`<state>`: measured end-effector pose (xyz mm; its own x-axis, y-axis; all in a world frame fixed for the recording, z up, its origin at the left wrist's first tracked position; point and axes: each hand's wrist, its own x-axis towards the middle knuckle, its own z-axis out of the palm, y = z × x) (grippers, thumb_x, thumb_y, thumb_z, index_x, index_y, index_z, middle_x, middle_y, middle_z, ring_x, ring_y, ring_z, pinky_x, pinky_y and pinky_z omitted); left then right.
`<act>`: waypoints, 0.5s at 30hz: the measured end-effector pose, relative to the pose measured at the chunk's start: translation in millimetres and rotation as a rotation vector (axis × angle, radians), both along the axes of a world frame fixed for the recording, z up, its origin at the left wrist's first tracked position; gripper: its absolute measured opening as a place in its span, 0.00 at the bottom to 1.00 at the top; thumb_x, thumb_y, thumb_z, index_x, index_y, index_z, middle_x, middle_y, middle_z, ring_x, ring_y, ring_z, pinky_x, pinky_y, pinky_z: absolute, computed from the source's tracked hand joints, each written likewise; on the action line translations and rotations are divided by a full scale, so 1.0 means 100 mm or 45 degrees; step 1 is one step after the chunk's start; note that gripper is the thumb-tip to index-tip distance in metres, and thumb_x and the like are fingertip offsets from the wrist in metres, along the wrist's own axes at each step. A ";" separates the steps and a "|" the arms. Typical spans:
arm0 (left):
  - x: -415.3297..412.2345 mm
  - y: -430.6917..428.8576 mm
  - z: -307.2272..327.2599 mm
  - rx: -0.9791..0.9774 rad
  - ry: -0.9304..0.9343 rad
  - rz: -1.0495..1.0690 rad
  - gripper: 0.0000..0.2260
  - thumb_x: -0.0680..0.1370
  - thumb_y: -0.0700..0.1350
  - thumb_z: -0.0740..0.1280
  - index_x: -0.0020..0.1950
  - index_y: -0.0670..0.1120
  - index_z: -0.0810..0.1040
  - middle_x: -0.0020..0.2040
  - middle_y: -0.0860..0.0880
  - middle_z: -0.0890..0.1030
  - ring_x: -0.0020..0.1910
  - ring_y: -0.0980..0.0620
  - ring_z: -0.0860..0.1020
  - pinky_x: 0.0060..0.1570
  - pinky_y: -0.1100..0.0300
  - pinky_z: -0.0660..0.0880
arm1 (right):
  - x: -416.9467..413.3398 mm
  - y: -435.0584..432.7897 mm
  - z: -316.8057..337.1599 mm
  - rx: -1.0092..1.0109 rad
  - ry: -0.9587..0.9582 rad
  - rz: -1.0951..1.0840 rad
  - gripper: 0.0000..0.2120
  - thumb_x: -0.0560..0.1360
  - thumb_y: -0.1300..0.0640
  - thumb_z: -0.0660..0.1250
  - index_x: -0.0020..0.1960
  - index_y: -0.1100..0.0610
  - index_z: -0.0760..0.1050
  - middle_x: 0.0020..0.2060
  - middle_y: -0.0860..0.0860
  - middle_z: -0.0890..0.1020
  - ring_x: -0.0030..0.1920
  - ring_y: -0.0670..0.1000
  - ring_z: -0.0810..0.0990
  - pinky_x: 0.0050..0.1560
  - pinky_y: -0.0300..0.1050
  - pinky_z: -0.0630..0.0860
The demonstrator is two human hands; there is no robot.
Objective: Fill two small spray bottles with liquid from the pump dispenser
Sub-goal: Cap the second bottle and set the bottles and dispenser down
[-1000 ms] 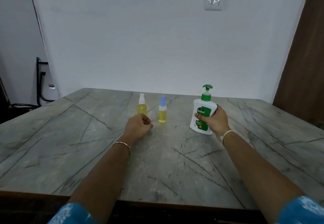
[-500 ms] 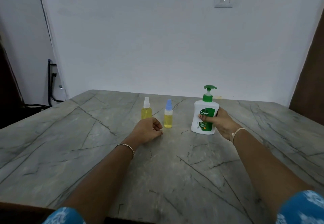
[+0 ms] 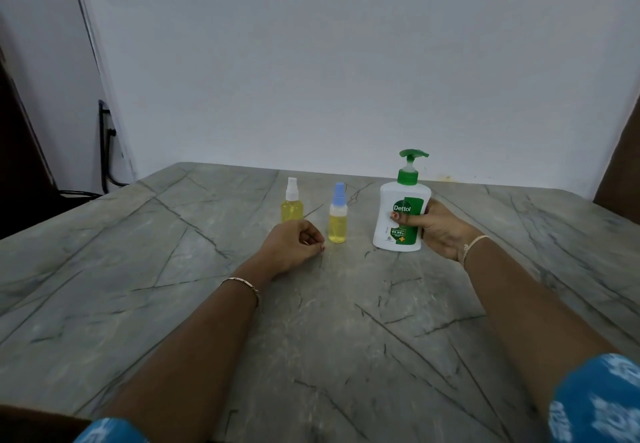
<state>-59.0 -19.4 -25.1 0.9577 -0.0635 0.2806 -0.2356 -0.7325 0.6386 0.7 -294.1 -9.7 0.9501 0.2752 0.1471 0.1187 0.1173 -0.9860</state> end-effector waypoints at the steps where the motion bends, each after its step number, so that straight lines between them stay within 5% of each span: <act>1: 0.00 0.00 0.00 -0.003 0.000 -0.002 0.06 0.74 0.44 0.73 0.50 0.47 0.81 0.40 0.57 0.79 0.38 0.63 0.75 0.36 0.78 0.68 | 0.00 0.01 0.01 -0.001 0.003 0.015 0.19 0.67 0.66 0.73 0.57 0.62 0.78 0.46 0.54 0.86 0.46 0.51 0.85 0.41 0.45 0.82; 15: -0.02 0.01 0.00 -0.032 0.022 -0.034 0.08 0.74 0.44 0.73 0.52 0.46 0.81 0.42 0.55 0.80 0.38 0.62 0.76 0.38 0.77 0.70 | 0.05 0.00 0.05 -0.073 0.034 0.108 0.23 0.61 0.62 0.76 0.55 0.60 0.79 0.48 0.55 0.86 0.49 0.53 0.85 0.46 0.48 0.82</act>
